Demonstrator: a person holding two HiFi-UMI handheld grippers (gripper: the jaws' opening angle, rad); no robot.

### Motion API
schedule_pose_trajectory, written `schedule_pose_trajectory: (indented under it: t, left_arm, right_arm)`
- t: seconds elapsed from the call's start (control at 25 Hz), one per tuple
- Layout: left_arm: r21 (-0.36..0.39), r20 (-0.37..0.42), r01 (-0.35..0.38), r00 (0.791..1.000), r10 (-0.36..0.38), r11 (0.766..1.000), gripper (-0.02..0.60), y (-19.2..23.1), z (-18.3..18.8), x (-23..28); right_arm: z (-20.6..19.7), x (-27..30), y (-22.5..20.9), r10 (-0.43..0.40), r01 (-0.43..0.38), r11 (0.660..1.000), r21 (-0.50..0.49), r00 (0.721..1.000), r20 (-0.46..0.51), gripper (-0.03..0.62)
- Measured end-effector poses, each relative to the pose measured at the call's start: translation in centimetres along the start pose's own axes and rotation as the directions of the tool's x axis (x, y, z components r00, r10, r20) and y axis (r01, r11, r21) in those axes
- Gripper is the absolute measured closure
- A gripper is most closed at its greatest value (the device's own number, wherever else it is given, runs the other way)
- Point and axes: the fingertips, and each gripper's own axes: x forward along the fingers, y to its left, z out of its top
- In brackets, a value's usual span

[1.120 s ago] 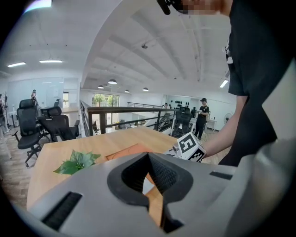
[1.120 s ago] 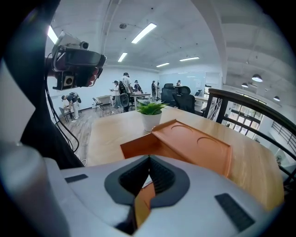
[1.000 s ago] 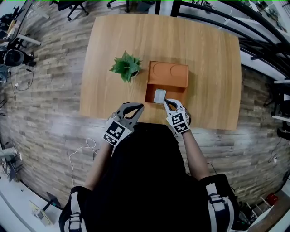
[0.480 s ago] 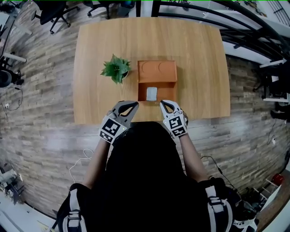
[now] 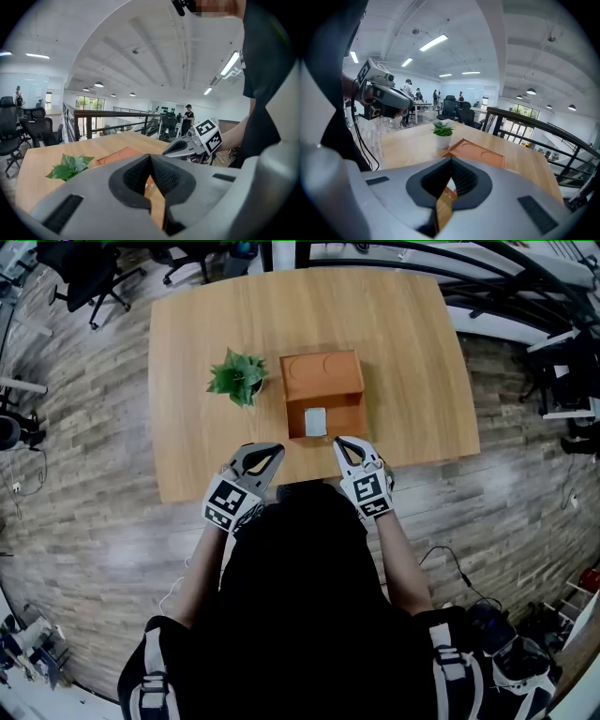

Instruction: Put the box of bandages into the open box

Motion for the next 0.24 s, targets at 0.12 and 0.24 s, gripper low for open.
schedule_pose_trajectory:
  t: [0.12,0.24]
  left_arm:
    - [0.007,0.001,0.012,1.000,-0.012,1.000,0.561,-0.5,-0.4,-0.9]
    - [0.010,0.002,0.019,1.000,-0.019,1.000,0.563,-0.8,-1.0,-1.8]
  right_arm:
    - [0.2,-0.5,0.6,-0.018,0.018,1.000,-0.001,1.000,0.000,0.569]
    - [0.5,-0.9,1.4,-0.036,0.036,0.999,0.002,0.999,0.004,0.569]
